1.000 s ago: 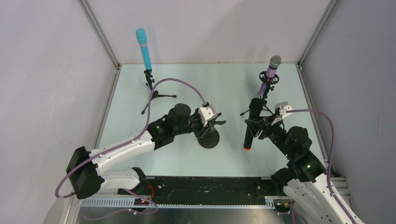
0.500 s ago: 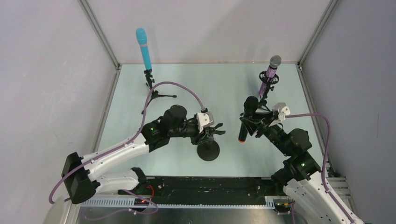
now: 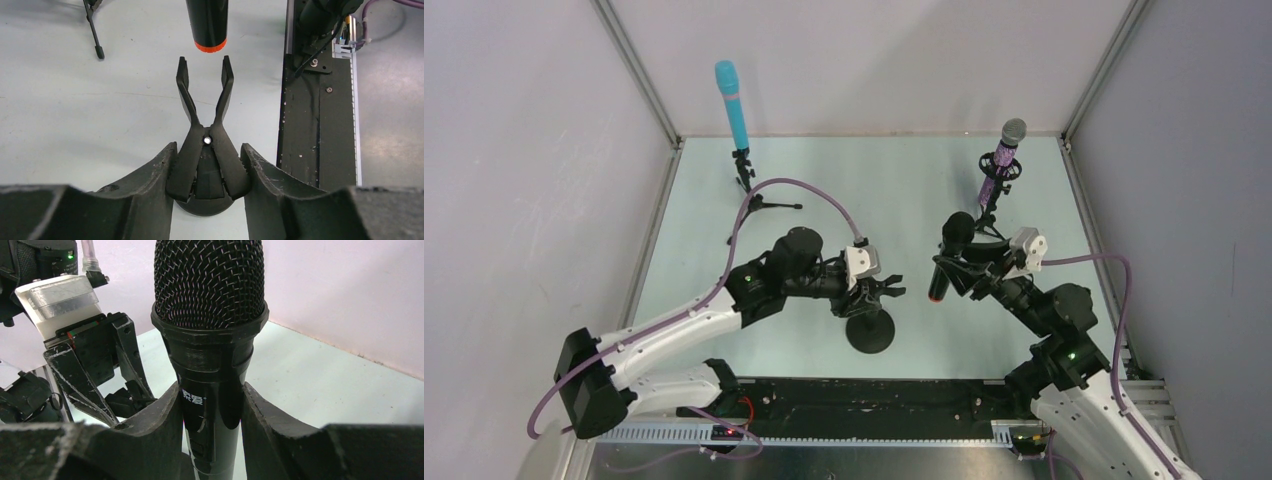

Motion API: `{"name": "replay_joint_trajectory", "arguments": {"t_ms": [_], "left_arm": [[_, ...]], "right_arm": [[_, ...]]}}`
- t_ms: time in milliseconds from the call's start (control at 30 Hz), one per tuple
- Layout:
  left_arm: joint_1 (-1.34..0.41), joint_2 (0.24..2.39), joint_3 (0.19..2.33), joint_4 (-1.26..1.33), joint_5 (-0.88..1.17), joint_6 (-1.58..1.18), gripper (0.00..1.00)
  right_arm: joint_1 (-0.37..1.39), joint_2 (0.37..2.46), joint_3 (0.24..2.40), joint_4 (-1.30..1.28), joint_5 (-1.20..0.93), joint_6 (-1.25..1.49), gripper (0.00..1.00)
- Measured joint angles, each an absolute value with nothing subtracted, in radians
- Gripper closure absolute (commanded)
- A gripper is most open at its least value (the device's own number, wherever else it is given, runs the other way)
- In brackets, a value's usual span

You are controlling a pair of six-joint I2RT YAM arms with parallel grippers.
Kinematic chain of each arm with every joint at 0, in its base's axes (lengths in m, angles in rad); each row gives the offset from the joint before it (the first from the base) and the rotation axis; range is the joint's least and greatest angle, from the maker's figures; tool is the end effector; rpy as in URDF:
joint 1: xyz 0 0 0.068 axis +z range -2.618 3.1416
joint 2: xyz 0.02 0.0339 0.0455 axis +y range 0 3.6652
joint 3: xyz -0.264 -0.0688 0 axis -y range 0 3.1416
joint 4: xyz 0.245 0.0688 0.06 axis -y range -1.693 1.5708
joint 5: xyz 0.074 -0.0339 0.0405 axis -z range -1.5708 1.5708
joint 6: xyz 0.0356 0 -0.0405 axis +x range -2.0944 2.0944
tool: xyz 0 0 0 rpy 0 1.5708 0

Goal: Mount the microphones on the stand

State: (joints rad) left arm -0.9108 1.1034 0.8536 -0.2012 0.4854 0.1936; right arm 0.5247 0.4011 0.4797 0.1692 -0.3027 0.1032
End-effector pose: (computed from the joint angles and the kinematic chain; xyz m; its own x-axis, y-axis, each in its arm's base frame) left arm 0.1391 -0.2063 0.3008 -0.0783 0.3784 -0.9223 0.9897 0.1404 -0.0264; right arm 0.0996 0.0699 0.3221 0.1361 0.1924 -0.9718 -0.7463 0.6651 0.0271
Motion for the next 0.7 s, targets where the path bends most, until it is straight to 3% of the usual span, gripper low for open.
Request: {"name": "replay_joint_trajectory", "arguments": {"t_ms": [67, 267, 700], "left_arm": [[-0.91, 1.103, 0.845, -0.194, 0.485, 0.196, 0.32], [-0.911, 1.09, 0.818, -0.173, 0.475, 0.219, 0.02], [-0.91, 0.911, 0.692, -0.055, 0.343, 0.239, 0.0]], "right_arm": [[0.525, 0.389, 0.471, 0.172, -0.305, 0.103, 1.0], [0.525, 0.374, 0.443, 0.186, -0.305, 0.104, 1.0], [0.525, 0.367, 0.44, 0.192, -0.305, 0.118, 1.0]]}}
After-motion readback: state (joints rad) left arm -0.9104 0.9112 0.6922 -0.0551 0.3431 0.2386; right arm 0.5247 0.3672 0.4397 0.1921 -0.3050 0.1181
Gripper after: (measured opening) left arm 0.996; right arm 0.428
